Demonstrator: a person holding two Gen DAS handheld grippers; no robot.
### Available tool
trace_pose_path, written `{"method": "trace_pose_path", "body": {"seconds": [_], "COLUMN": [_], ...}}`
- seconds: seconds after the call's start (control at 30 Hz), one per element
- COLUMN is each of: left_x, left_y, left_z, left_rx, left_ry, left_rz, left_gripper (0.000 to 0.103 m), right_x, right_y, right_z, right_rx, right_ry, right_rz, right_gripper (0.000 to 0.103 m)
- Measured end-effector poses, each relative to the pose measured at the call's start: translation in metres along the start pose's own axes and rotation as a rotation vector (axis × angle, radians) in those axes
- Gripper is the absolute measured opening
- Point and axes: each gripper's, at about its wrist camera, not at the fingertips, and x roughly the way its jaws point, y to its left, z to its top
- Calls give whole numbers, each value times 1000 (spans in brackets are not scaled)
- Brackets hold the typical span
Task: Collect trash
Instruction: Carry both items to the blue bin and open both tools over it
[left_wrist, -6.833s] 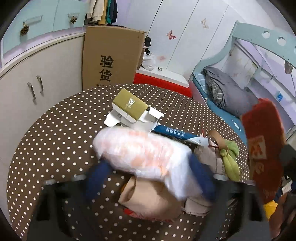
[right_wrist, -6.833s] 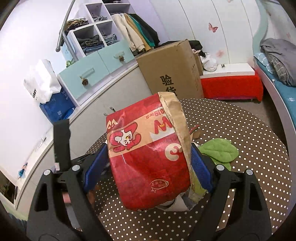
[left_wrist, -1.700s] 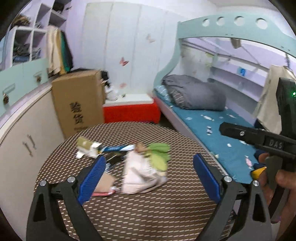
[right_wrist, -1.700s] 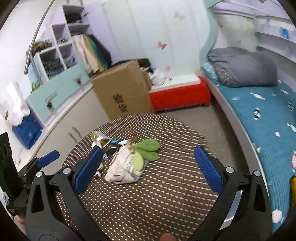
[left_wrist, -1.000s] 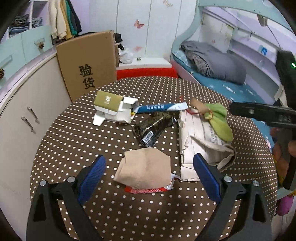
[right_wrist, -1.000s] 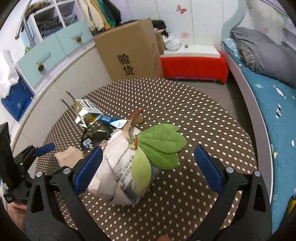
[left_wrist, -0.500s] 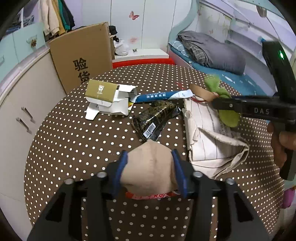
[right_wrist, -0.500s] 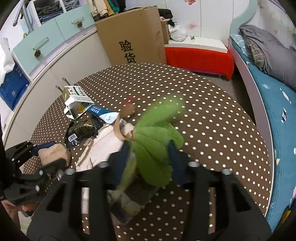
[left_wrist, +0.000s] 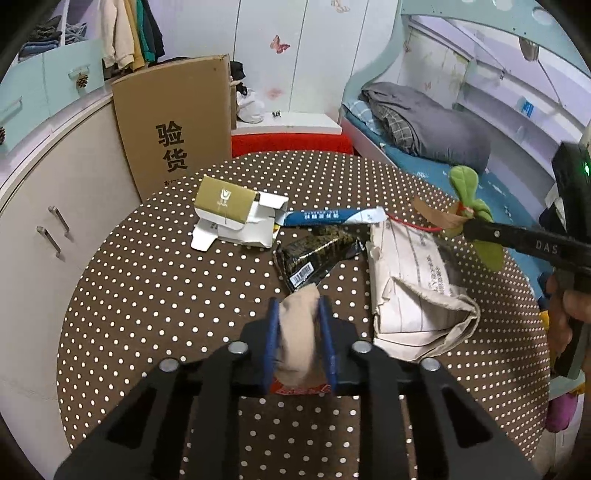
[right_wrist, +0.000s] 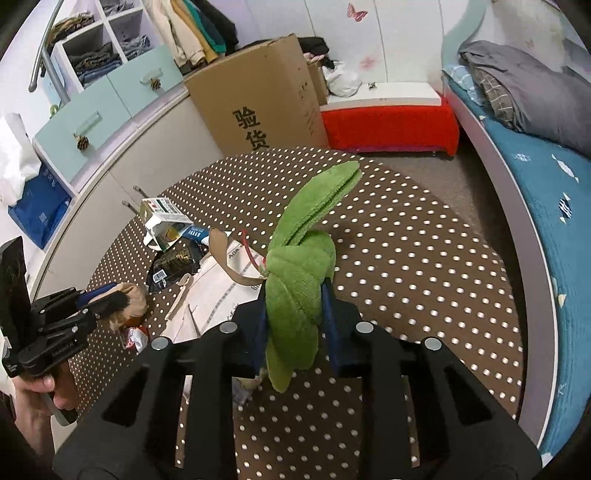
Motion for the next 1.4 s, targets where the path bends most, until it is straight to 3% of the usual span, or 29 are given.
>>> {"method": "trace_pose_path", "body": {"seconds": [0.37, 0.73, 0.93, 1.1, 1.4], "left_x": [-22, -47, -44, -28, 25], "left_y": [-15, -88, -156, -219, -342], "left_z": [16, 62, 84, 88, 72], "left_rx": [-13, 60, 108, 154, 289], "left_ry": [-55, -155, -173, -142, -14], "left_rz": [-60, -229, -346, -431, -518], "left_gripper": [15, 14, 14, 14, 14], "right_x": [-45, -122, -164, -188, -181], "right_y": [-13, -52, -99, -147, -248], "right_z": [0, -3, -24, -54, -125], "right_rx": [33, 73, 155, 257, 476], "right_ry": [-90, -219, -269, -281, -185], "right_rz": [8, -56, -119, -178, -261], "right_gripper": [25, 25, 25, 25, 25]}}
